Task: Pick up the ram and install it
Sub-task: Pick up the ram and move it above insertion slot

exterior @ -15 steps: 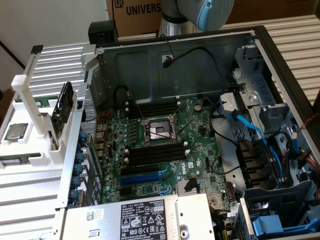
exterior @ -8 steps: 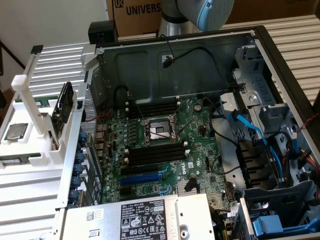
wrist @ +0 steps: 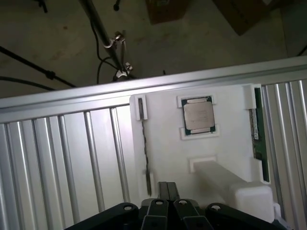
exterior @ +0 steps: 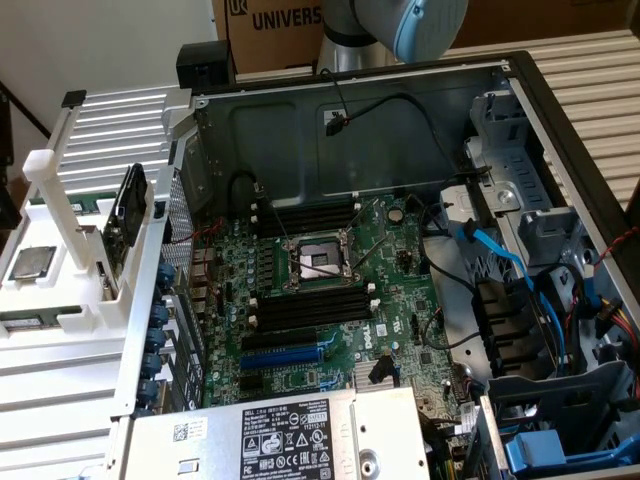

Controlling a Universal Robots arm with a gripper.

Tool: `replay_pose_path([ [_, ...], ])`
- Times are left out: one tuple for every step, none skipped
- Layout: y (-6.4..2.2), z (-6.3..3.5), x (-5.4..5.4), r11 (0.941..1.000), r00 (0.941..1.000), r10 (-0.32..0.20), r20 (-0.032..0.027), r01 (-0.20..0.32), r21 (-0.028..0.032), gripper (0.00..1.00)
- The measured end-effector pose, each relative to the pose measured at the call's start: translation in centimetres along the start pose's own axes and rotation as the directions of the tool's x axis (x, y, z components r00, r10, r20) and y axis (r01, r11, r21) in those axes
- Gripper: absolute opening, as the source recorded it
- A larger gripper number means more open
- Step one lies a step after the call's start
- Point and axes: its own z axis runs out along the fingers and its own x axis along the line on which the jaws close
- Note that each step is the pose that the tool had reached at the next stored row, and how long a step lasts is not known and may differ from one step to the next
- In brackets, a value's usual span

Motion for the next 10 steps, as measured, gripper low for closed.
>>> replay_pose_path([
  [0.0, 0.19, 0.01, 1.0, 1.0, -0.001, 0.0007, 0.001, -0.0002, 0.1],
  [-0.01, 0.36, 0.02, 1.0, 1.0, -0.001, 0.0016, 0.001, -0.0004, 0.1],
  [-0.02, 0.52, 0.03, 1.0, 1.0, -0.002, 0.0031, 0.002, -0.0006, 0.1],
  [-0.02, 0.61, 0.05, 1.0, 1.0, -0.003, 0.0047, 0.003, -0.001, 0.1],
  [-0.02, 0.68, 0.09, 1.0, 1.0, -0.003, 0.0066, 0.003, -0.0014, 0.1],
  [-0.03, 0.76, 0.15, 1.0, 1.0, -0.004, 0.0088, 0.004, -0.0017, 0.1],
  [-0.03, 0.86, 0.23, 1.0, 0.9999, -0.005, 0.0118, 0.005, -0.0023, 0.1],
  [-0.04, 0.96, 0.33, 1.0, 0.9999, -0.006, 0.0148, 0.006, -0.0027, 0.1],
  [-0.04, 1.06, 0.45, 1.0, 0.9998, -0.007, 0.0178, 0.007, -0.0033, 0.1],
  [-0.05, 1.15, 0.55, 1.0, 0.9998, -0.009, 0.0201, 0.009, -0.0037, 0.1],
])
